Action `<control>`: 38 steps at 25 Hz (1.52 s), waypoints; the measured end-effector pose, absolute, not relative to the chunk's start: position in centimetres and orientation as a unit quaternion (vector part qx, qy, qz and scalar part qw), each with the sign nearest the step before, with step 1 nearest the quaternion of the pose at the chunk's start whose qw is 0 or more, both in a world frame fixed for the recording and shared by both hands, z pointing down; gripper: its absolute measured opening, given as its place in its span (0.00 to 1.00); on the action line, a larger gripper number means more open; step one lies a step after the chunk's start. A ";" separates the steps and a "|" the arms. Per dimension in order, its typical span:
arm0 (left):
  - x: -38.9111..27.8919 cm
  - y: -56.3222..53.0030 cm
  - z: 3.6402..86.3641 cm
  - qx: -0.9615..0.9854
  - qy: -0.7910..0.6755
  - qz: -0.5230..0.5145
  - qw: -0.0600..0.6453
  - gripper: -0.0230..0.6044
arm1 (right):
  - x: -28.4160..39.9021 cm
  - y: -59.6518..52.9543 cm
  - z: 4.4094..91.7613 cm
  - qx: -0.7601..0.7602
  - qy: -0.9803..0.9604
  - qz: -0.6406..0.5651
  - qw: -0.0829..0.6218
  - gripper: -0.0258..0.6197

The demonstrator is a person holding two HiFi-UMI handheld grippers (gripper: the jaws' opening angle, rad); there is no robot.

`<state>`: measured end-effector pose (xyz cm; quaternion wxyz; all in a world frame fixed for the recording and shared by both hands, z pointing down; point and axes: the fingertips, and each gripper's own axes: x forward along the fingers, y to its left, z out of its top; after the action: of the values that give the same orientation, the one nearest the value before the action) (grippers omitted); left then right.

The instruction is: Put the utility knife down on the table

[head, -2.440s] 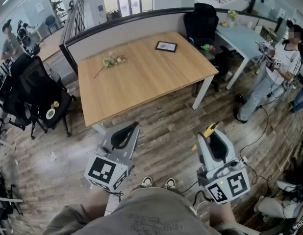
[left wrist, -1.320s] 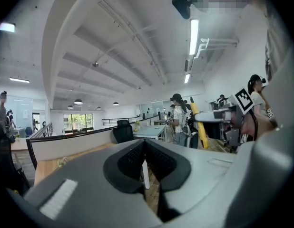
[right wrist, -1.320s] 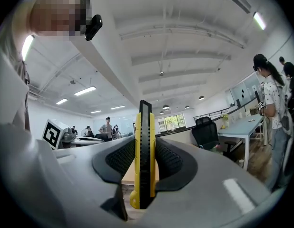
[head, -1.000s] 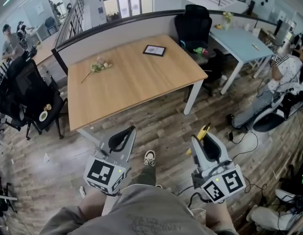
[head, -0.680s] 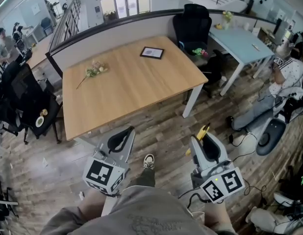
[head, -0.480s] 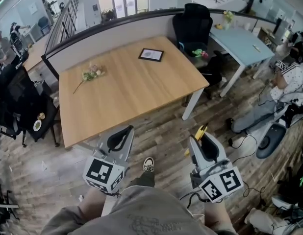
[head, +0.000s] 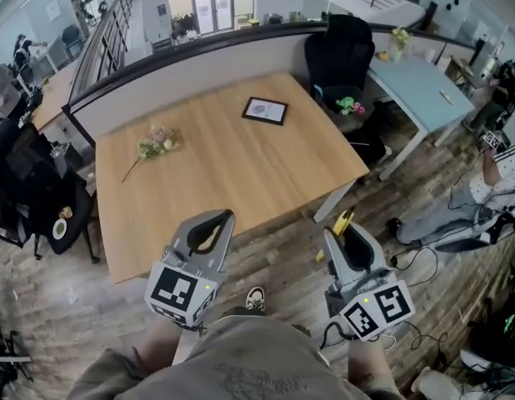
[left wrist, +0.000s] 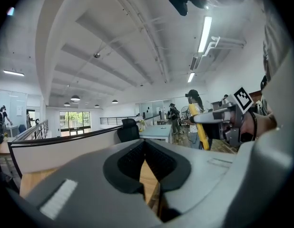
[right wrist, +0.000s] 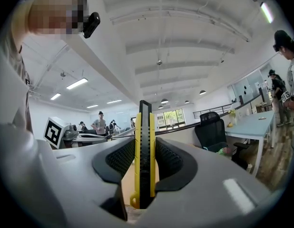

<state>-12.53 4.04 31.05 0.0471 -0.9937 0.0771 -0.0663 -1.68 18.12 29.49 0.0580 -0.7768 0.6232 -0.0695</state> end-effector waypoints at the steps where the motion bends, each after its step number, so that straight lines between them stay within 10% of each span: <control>1: -12.1 3.1 31.1 -0.994 0.077 -0.065 0.048 0.04 | -1.2 17.1 29.5 -0.777 0.624 -0.067 0.057 0.26; 38: 11.4 -16.2 30.5 -0.959 0.269 -0.075 0.053 0.04 | 27.0 -6.9 30.3 -0.645 0.761 -0.072 0.008 0.26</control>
<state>11.45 -16.16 30.45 0.0534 -0.9588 0.2686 -0.0752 26.99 -6.86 30.34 0.0081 -0.6451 0.7606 -0.0722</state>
